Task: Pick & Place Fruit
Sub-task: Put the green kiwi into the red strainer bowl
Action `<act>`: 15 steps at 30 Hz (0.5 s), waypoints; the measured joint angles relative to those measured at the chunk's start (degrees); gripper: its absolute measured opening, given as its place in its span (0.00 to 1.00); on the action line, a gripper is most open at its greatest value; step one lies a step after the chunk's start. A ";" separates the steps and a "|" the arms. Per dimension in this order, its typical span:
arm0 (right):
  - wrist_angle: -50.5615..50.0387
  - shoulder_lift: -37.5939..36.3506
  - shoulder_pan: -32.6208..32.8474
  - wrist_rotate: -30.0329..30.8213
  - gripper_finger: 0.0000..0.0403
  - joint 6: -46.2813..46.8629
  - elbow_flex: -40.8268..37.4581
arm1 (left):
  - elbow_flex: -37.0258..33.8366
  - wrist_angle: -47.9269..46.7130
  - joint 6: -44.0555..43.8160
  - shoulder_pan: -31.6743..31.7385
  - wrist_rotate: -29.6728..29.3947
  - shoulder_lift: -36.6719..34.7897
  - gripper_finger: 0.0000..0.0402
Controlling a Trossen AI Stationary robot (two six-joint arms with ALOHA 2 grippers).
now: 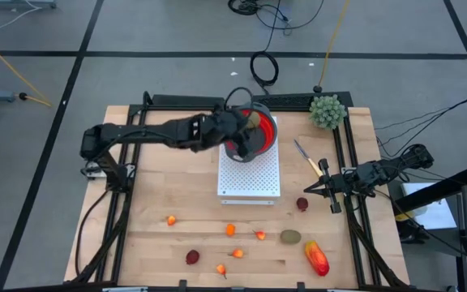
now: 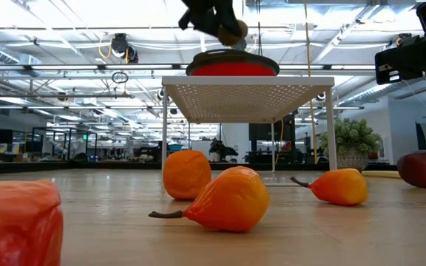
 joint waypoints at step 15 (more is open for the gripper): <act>-0.22 0.00 0.00 -0.01 0.00 0.00 0.00 | 0.04 -9.95 -7.29 2.44 5.76 2.67 0.49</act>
